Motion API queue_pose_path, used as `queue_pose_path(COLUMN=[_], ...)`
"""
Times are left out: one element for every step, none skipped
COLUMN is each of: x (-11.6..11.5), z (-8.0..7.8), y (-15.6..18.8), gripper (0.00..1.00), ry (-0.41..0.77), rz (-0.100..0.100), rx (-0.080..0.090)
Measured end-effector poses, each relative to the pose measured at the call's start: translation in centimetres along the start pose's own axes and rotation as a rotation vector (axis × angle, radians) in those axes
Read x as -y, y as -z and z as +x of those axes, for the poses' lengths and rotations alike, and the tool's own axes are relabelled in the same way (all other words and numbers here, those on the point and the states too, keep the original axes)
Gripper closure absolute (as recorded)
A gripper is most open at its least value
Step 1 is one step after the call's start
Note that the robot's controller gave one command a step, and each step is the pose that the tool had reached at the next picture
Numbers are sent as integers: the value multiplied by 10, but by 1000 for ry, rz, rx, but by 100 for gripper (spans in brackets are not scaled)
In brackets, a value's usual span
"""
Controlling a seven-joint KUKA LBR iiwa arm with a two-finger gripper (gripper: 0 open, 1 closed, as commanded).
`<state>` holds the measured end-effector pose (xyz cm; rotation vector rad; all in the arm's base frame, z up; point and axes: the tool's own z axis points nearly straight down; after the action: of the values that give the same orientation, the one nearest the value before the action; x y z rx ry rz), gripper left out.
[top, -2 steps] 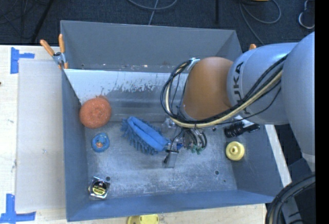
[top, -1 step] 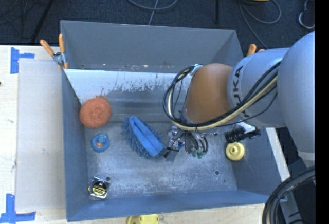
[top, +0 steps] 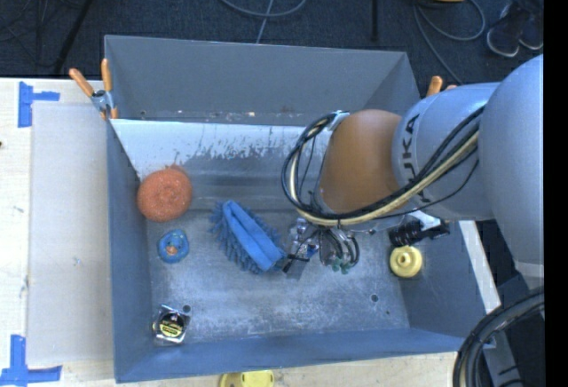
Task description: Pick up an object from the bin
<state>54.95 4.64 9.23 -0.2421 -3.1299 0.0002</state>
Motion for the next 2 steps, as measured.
queue_pose_path(x=[0,30], z=[-14,6], y=[36,105], gripper=[100,0], ry=[-1,12], rz=[1,1], rx=[-7,-2])
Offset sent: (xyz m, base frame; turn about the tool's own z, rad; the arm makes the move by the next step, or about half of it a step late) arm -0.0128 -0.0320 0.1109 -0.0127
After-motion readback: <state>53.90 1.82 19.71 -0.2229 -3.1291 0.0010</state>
